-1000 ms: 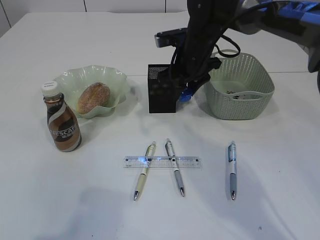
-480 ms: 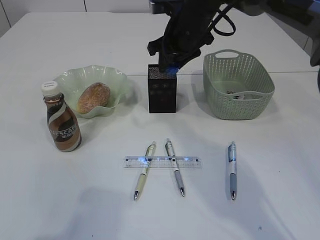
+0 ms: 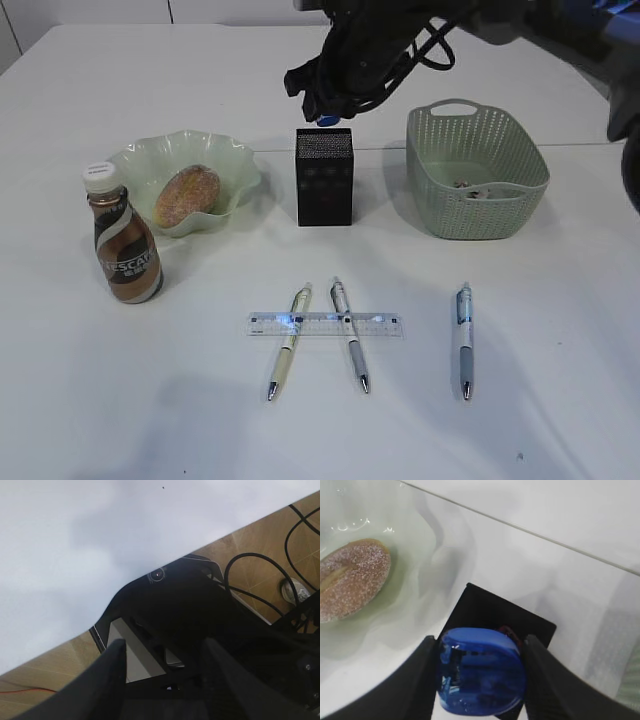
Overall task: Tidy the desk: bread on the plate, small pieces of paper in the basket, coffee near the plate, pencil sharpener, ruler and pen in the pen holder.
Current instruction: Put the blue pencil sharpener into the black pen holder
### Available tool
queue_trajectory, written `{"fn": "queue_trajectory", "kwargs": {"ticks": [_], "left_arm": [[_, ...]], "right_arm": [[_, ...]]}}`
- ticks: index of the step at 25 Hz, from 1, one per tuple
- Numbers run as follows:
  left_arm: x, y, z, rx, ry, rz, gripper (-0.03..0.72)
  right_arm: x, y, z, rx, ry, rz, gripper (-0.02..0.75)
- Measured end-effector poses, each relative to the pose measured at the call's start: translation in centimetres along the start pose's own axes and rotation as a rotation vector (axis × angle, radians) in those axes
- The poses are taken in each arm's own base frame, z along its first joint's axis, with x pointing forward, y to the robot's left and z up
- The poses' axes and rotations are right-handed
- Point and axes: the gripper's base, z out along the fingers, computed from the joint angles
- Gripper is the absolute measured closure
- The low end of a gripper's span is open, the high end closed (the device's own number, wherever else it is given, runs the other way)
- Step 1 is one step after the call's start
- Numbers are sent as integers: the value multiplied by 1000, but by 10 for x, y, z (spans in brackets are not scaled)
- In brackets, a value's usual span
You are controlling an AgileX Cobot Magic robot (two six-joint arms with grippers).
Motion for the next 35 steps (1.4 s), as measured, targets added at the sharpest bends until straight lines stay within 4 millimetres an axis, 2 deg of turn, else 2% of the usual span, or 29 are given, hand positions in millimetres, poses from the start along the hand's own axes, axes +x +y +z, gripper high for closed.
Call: {"fn": "queue_trajectory", "kwargs": {"ticks": [4, 9, 20, 35], "left_arm": [[0, 0, 0, 0, 0, 0, 348], [0, 0, 0, 0, 1, 0, 349], [0, 0, 0, 2, 3, -1, 349], [1, 0, 0, 2, 9, -1, 353]], "right_arm": [[0, -1, 9, 4, -33, 2, 363], [-2, -1, 10, 6, -61, 2, 363], [11, -3, 37, 5, -12, 6, 363], [8, -4, 37, 8, -42, 6, 364]]}}
